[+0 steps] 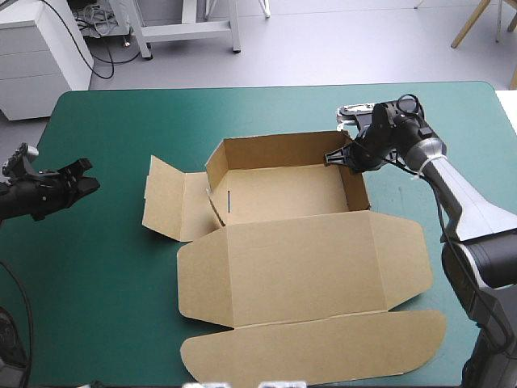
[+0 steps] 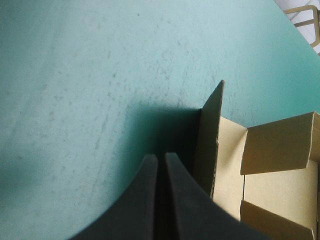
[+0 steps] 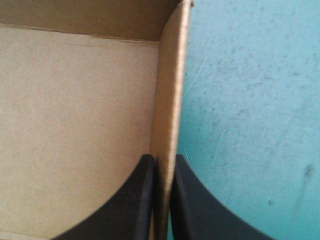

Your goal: Fold the box

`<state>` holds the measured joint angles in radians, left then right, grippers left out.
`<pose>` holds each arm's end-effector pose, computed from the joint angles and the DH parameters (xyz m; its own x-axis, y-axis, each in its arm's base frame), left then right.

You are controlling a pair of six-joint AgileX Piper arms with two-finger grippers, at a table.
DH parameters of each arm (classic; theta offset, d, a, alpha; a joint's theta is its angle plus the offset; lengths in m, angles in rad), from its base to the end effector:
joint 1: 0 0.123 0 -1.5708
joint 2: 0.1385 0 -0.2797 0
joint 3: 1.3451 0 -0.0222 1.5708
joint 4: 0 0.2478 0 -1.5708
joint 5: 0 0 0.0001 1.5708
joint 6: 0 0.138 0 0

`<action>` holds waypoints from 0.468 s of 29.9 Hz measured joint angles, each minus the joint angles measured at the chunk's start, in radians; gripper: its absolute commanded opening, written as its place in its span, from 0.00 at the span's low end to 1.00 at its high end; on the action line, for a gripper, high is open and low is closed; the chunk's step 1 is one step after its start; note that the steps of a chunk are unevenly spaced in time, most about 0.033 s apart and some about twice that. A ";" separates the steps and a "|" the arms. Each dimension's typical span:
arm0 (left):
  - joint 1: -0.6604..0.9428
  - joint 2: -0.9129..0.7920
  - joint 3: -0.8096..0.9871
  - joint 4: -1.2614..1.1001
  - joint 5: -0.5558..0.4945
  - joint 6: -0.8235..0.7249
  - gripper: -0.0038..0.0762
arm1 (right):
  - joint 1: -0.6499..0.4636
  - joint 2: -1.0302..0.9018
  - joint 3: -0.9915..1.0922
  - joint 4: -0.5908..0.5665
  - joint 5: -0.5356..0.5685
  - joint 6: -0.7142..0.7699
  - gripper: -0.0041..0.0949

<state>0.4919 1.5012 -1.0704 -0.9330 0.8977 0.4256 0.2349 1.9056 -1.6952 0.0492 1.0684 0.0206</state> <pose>0.3224 0.0744 0.2500 -0.6906 -0.6087 -0.3907 -0.2577 0.7118 -0.6534 0.4140 0.1052 0.2354 -0.9134 -0.1731 -0.3685 -0.2078 0.9765 0.0564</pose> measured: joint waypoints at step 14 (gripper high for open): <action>0.000 0.000 0.000 0.000 -0.003 0.000 0.04 | 0.004 0.013 -0.127 0.033 0.146 0.002 0.88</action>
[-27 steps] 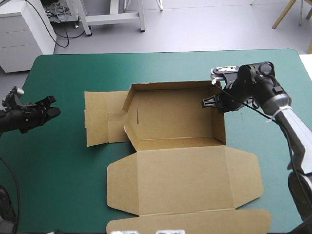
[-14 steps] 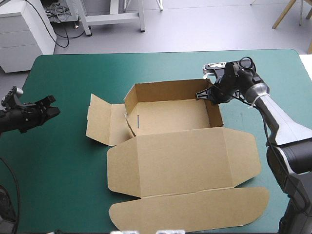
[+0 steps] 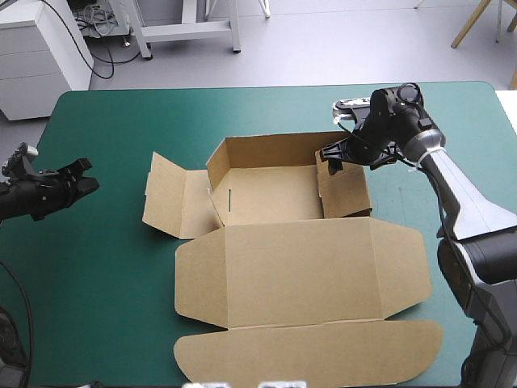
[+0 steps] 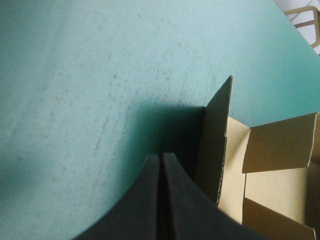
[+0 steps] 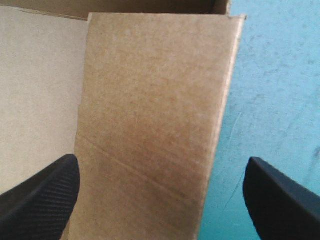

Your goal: Fold the box

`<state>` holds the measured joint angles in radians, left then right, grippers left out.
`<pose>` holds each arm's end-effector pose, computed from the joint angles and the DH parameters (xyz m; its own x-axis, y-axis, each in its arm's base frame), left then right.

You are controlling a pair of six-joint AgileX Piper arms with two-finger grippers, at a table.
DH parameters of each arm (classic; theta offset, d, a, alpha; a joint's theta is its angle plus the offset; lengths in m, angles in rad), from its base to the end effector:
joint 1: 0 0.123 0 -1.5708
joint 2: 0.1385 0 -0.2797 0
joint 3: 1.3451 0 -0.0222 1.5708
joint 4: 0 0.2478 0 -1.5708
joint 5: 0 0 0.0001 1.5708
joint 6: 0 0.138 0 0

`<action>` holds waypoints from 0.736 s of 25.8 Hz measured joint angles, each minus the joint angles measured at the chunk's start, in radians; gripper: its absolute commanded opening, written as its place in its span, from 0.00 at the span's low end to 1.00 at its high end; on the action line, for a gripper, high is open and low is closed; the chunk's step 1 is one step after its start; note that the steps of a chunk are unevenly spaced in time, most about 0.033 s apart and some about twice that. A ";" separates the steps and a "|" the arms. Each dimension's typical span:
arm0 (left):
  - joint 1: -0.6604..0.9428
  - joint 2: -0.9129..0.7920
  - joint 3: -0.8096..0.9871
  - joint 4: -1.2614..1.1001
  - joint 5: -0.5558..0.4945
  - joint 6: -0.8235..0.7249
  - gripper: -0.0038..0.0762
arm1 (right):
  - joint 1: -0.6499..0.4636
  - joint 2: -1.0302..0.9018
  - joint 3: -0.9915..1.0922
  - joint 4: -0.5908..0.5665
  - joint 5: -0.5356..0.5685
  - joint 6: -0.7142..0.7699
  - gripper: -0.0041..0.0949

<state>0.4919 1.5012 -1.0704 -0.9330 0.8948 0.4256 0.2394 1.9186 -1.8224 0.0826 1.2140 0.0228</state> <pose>0.3226 0.0747 0.2500 -0.6888 -0.6096 -0.3924 -0.2585 0.7122 -0.6527 0.4110 0.1113 0.2609 -0.9253 -0.1728 -0.3377 -0.2146 0.9725 0.0902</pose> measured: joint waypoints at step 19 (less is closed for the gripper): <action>0.000 0.000 0.000 0.000 0.000 -0.033 0.04 | 0.001 -0.338 0.014 -0.042 0.027 0.051 0.88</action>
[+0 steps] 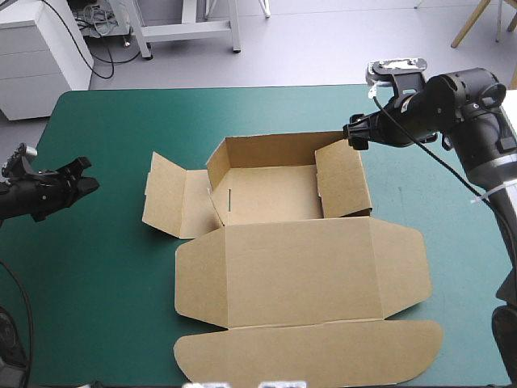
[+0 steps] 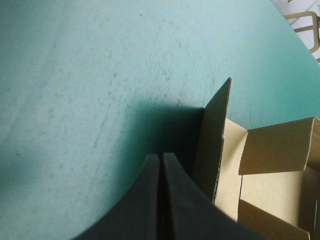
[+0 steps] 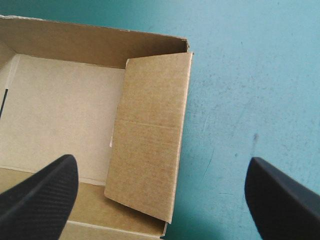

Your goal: Fold the box

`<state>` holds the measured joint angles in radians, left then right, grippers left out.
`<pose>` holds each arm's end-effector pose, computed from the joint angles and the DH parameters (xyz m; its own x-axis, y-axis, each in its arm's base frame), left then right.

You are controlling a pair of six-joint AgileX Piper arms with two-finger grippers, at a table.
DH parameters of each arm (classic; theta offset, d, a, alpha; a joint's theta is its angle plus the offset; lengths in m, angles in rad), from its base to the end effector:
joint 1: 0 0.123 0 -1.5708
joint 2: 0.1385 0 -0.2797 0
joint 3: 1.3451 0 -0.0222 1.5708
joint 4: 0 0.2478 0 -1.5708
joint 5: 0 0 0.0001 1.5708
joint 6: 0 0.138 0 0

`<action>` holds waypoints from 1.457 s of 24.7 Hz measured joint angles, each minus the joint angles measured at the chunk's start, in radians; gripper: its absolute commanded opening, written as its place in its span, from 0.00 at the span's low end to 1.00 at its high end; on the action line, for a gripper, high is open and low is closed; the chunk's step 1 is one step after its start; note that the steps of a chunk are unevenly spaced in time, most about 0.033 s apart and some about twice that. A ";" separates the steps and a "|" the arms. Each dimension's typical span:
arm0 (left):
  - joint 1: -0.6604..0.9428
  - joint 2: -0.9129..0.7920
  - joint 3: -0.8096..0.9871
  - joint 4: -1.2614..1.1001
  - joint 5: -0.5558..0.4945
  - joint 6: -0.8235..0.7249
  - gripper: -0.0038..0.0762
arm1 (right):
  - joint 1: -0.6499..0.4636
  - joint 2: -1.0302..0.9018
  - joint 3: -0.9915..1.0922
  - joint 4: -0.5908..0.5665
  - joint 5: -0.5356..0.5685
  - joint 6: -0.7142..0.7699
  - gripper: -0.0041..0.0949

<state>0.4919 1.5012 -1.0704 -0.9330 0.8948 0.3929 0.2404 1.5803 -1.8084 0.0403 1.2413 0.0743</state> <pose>0.3226 0.0747 0.2500 -0.6800 -0.6325 -0.3709 -0.2809 0.6919 -0.6651 0.3414 0.0891 0.3873 -0.7958 -0.1053 -0.5963 -0.1915 0.9780 0.0828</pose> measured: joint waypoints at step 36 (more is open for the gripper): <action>0.000 0.000 0.000 0.005 -0.014 0.054 0.04 | 0.022 0.399 0.036 -0.009 -0.024 0.014 0.04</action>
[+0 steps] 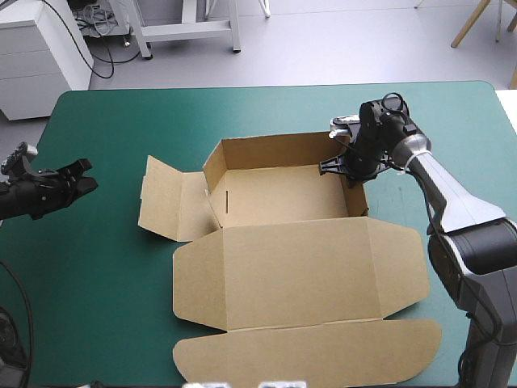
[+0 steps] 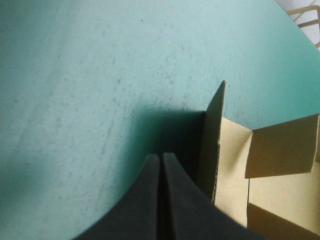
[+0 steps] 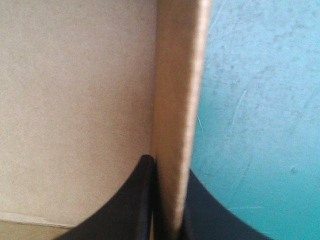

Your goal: Fold the box

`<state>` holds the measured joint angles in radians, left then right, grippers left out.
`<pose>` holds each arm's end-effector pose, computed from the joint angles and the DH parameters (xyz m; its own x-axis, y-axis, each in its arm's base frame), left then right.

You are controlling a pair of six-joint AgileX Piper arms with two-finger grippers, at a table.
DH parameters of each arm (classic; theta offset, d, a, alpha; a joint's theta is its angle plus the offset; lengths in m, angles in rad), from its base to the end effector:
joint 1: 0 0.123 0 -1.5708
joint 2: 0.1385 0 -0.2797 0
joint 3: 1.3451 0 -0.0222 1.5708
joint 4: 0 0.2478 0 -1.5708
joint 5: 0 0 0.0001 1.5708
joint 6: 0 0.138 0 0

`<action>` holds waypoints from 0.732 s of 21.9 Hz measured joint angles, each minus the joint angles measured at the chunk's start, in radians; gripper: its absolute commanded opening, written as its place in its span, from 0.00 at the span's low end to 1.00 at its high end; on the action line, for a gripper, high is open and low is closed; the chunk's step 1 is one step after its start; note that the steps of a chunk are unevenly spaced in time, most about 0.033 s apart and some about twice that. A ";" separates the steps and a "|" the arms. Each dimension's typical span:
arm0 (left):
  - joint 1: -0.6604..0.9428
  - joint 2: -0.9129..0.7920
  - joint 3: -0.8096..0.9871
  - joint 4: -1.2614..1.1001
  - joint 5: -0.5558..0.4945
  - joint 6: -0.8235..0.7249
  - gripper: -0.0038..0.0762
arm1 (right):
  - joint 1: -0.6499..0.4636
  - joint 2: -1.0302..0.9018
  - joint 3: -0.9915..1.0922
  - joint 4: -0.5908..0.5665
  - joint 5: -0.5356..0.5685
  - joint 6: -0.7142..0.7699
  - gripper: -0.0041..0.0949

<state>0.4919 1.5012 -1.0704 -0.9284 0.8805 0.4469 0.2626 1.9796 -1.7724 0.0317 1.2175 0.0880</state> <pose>0.3234 0.0766 0.2498 -0.6871 -0.5960 -0.4155 -0.2481 0.7300 -0.6369 0.4104 0.1146 0.2200 -0.9612 -0.1561 -0.2274 -0.1720 0.9837 0.0516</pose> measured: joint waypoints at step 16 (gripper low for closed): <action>0.000 0.000 0.000 0.000 0.038 0.124 0.04 | 0.001 -0.459 0.003 -0.026 0.013 -0.094 0.04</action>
<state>0.4919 1.5012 -1.0704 -0.9284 0.9185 0.5710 0.2637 1.5211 -1.7696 0.0059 1.2306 -0.0062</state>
